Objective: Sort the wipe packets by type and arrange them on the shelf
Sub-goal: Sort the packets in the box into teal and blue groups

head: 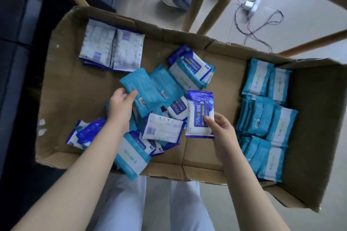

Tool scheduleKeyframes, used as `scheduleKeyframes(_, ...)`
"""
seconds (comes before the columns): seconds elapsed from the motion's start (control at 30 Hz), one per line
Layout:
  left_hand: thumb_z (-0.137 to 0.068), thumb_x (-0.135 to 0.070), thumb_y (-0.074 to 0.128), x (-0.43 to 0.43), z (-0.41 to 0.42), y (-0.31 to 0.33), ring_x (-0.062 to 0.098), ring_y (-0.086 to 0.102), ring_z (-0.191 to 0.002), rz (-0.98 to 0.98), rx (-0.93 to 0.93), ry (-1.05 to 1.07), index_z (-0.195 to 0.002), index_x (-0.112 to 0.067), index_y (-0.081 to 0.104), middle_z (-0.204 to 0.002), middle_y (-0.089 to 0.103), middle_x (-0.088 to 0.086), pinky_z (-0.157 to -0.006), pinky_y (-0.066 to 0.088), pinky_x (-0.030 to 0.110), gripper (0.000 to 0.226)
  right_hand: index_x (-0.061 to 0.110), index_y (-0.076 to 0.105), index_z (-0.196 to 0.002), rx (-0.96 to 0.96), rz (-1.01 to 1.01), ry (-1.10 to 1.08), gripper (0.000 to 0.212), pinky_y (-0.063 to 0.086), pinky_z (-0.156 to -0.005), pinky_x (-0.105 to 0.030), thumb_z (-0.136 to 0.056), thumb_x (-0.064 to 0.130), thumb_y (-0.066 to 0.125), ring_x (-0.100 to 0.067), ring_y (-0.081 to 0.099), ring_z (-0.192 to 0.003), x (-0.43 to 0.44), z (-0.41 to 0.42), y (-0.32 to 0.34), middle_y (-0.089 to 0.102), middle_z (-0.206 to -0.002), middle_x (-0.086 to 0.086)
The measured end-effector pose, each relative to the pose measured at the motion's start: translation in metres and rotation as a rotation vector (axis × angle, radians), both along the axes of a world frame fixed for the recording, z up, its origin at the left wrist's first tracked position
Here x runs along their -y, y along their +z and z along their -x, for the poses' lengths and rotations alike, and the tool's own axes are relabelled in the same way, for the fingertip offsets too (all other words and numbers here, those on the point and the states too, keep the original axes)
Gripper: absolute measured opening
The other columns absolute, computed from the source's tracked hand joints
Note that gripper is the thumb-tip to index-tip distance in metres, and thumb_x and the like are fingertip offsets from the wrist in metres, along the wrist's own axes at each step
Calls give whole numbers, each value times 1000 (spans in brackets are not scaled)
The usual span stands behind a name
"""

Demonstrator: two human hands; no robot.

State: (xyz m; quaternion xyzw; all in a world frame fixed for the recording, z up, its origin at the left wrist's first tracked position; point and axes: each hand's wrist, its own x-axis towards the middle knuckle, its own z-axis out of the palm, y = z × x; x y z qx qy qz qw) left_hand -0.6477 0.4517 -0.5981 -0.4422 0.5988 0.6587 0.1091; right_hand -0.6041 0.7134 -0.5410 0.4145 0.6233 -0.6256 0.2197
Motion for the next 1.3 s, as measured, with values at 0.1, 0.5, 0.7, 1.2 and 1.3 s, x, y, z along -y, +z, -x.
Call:
scheduleKeyframes(0.1, -100, -15, 55, 37, -7, 19, 20, 69, -88, -74, -26, 105, -100, -17, 63, -103, 73, 8, -83, 56, 41, 9, 13, 66, -110, -24, 55, 28, 20, 49, -79, -37, -91, 14, 69, -21, 69, -84, 32, 17, 6, 77, -99, -5)
scheduleKeyframes(0.5, -101, -29, 52, 167, -3, 46, 14, 71, -98, -100, -85, 202, -121, -22, 61, -109, 74, -2, -76, 56, 34, 23, 10, 57, -111, -101, -9, 174, 21, 41, -43, -13, -92, 7, 67, 1, 58, -48, 235, 151, -24, 66, -86, -4)
scheduleKeyframes(0.7, -101, -31, 52, 192, -1, 53, 13, 70, -102, -123, -72, 226, -115, -28, 63, -112, 73, -4, -86, 55, 37, 19, 13, 62, -112, -84, -107, 296, 26, 56, -65, -28, -89, 18, 72, -20, 70, -89, 294, 181, -54, 71, -110, -9)
scheduleKeyframes(1.2, -100, -9, 51, 77, -11, 72, 17, 70, -104, -210, -89, -29, -113, -18, 62, -113, 73, 0, -85, 56, 36, 19, 6, 63, -120, -248, -407, -25, 26, 49, -81, -10, -95, 11, 65, -3, 63, -91, 99, 64, -5, 67, -112, -7)
scheduleKeyframes(1.3, -99, -4, 50, 5, -24, 67, 14, 69, -103, -262, -68, -138, -118, -16, 60, -116, 72, 2, -80, 57, 29, 24, 6, 61, -125, -133, -587, -100, 30, 45, -85, -13, -96, 15, 63, -7, 61, -98, 9, 12, 1, 65, -118, -6)
